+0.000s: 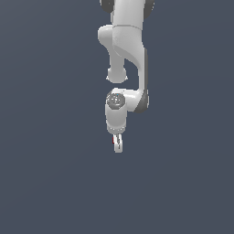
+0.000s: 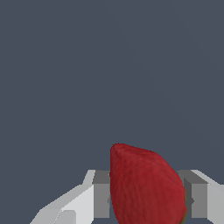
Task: Pick up the object and move it to a goal position.
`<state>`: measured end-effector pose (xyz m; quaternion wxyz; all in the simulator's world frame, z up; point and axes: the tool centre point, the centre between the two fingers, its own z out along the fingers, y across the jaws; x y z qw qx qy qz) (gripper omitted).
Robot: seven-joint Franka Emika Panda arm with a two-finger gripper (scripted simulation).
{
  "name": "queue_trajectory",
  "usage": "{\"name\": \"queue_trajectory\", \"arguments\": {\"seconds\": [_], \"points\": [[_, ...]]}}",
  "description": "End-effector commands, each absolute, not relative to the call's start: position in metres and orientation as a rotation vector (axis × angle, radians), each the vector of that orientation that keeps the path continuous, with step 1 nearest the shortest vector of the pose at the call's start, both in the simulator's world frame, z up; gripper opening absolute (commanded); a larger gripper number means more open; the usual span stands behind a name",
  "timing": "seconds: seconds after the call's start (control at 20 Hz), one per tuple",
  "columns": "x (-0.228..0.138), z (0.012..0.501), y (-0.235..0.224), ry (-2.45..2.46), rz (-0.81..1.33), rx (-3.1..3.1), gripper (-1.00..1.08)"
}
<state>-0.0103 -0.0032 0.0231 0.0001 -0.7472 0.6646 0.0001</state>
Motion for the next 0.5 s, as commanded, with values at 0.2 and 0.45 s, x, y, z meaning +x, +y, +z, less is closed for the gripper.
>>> {"name": "queue_trajectory", "arguments": {"seconds": [0.2,0.45], "points": [[-0.012,0.036,-0.002,2.088,0.0,-2.347,-1.0],[-0.015,0.061,0.001,2.088,0.001,-2.346,-1.0]]}}
